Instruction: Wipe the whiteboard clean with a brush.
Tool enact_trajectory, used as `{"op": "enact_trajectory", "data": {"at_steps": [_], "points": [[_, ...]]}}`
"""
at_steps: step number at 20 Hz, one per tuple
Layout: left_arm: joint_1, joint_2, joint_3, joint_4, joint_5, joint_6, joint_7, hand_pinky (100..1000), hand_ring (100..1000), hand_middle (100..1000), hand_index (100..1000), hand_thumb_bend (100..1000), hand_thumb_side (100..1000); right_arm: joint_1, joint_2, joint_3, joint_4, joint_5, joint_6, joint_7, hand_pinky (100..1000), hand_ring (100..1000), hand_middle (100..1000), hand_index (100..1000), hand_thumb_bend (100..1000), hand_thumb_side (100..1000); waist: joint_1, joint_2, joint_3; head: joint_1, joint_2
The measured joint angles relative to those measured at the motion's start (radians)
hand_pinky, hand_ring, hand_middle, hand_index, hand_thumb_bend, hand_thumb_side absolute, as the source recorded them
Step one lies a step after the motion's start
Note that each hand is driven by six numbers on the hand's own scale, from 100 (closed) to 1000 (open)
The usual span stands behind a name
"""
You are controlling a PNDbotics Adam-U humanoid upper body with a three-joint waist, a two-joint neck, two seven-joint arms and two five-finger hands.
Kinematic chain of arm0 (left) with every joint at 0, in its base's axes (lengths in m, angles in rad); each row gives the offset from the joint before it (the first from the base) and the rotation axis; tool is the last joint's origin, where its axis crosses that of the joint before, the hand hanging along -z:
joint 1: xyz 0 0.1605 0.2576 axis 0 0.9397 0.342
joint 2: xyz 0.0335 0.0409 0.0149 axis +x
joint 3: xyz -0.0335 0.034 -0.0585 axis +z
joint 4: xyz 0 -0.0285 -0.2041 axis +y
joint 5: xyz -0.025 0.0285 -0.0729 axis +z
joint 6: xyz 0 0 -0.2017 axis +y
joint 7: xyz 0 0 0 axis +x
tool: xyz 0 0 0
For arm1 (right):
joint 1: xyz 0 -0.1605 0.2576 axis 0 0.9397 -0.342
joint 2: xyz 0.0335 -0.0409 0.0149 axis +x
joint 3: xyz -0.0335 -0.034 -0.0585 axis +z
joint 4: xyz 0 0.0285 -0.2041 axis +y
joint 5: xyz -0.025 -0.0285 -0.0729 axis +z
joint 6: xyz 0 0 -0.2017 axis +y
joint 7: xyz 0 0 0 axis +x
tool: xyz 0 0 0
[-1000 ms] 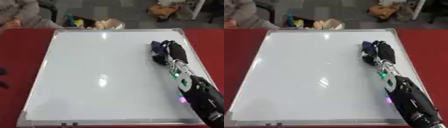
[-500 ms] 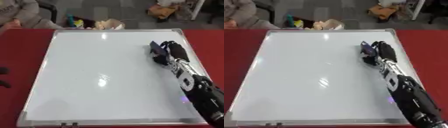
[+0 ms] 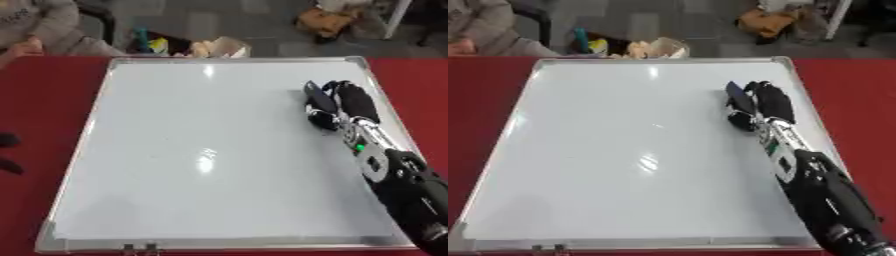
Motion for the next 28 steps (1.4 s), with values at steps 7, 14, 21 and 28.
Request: {"op": "enact_trajectory", "data": {"at_steps": [7,14,21,28], "points": [[0.000,0.000,0.000,0.000,0.000,0.000,0.000,418,690,542,605,246,948,0.011,0.000,0.002,-0.010,0.008,-0.036,0.005,553,681,589,765,263,751,0.000,-0.001,-0.004,0.004,0.001],[0.000,0.000,0.000,0.000,0.000,0.000,0.000,418,690,542,606,247,947,0.024,0.000,0.016,-0.026,0.026,-0.064,0.017,607,731,629,781,285,802,-0.001,-0.004,-0.006,0.006,0.003],[0.000,0.000,0.000,0.000,0.000,0.000,0.000,419,691,541,606,247,948,0.033,0.005,0.027,-0.049,0.043,-0.080,0.031,614,735,635,784,291,805,-0.004,-0.004,-0.008,0.007,0.003],[0.001,0.000,0.000,0.000,0.000,0.000,0.000,419,691,541,606,248,949,0.037,0.007,0.039,-0.061,0.051,-0.094,0.044,619,738,643,785,278,817,-0.006,-0.004,-0.013,0.012,0.004]]}}
